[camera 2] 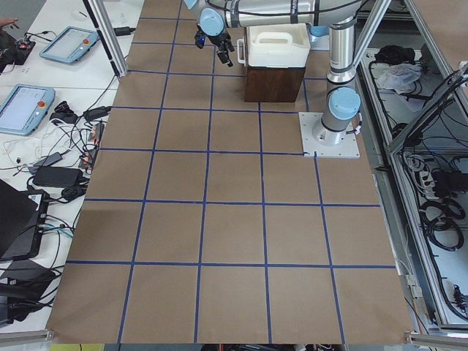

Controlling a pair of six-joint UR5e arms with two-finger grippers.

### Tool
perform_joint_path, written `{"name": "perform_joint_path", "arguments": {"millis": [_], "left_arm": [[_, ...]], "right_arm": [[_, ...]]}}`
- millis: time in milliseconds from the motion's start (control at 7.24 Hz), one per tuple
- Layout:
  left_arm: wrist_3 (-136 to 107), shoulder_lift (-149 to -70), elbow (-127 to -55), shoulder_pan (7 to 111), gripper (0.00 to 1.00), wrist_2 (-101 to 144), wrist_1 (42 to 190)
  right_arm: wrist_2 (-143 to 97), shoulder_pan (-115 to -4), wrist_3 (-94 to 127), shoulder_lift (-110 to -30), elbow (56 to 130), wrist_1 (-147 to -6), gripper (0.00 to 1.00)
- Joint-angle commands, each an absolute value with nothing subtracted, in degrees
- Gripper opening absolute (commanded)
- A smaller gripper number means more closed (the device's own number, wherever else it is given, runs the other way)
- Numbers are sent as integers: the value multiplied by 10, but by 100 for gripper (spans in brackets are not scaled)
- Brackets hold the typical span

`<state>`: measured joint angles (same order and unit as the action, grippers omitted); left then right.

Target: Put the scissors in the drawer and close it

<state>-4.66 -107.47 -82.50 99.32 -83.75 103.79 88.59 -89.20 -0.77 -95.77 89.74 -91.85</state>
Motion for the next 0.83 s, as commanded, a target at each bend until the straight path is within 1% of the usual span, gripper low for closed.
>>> {"name": "perform_joint_path", "arguments": {"millis": [0,138,276,414,690], "left_arm": [[-42,-1020,-818,935,100,-845,991],[-37,-998,-822,897,100,-859,951],[-37,-978,-827,878,100,-865,942],[-37,-957,-831,876,100,-901,946],[-35,-920,-880,881,100,-906,912]], "right_arm": [[886,-892,-9,-955,897,-918,100],[886,-892,-8,-955,897,-918,100],[886,-892,-8,-954,897,-918,100],[886,-892,-8,-955,898,-918,100],[885,-892,-7,-955,899,-918,100]]}}
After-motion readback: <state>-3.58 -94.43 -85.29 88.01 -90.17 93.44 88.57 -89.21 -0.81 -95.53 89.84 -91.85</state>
